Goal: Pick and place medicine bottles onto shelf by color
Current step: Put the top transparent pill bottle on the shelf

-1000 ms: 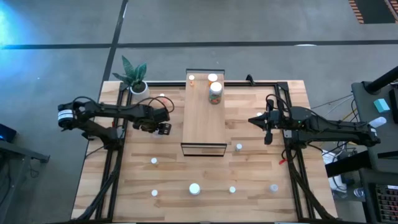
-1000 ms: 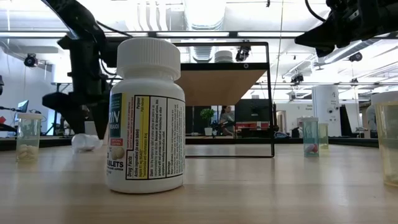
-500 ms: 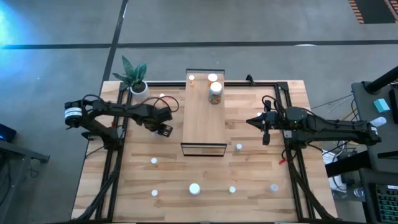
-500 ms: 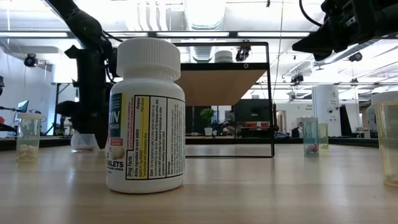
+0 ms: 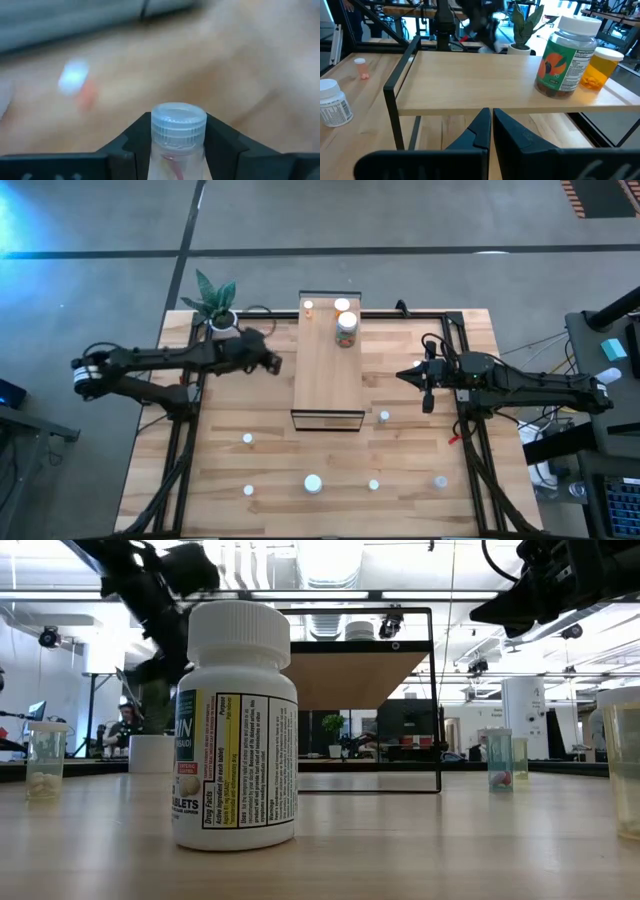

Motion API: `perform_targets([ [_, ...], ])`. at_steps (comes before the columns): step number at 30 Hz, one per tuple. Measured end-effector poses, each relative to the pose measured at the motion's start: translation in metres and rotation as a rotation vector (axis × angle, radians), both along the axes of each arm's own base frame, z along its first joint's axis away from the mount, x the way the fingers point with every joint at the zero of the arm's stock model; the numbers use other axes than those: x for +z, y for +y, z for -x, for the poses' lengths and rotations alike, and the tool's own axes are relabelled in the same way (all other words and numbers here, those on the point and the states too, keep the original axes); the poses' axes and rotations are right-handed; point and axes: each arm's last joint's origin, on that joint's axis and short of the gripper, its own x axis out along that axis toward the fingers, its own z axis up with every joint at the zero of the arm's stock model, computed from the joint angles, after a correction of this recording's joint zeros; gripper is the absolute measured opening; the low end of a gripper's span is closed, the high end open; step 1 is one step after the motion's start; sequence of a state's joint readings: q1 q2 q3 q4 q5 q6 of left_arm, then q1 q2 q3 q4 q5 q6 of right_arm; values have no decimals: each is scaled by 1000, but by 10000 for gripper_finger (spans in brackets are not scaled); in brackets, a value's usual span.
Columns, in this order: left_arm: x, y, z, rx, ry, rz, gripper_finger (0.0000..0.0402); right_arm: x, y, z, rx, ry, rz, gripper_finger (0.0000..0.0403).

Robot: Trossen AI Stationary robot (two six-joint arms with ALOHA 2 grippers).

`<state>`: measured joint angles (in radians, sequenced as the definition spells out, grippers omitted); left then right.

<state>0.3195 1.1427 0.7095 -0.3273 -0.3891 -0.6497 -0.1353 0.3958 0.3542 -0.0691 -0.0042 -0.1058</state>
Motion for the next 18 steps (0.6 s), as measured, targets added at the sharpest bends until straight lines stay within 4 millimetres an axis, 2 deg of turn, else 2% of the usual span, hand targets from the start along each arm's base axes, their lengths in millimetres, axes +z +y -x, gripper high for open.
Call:
perform_targets([
  [4, 18, 3, -10, -128, -285, -278, 121, 0, 0, 0, -5, 0, 0, 9],
  [7, 25, 3, -19, -240, -457, -490, 122, 0, 0, 0, -5, 0, 1, 9],
  [11, 21, 7, -31, -292, -461, -655, 122, 0, 0, 0, -5, 0, 1, 9],
  [18, -6, 24, -58, -339, -429, -679, 122, 0, 0, 0, -5, -1, 1, 9],
])
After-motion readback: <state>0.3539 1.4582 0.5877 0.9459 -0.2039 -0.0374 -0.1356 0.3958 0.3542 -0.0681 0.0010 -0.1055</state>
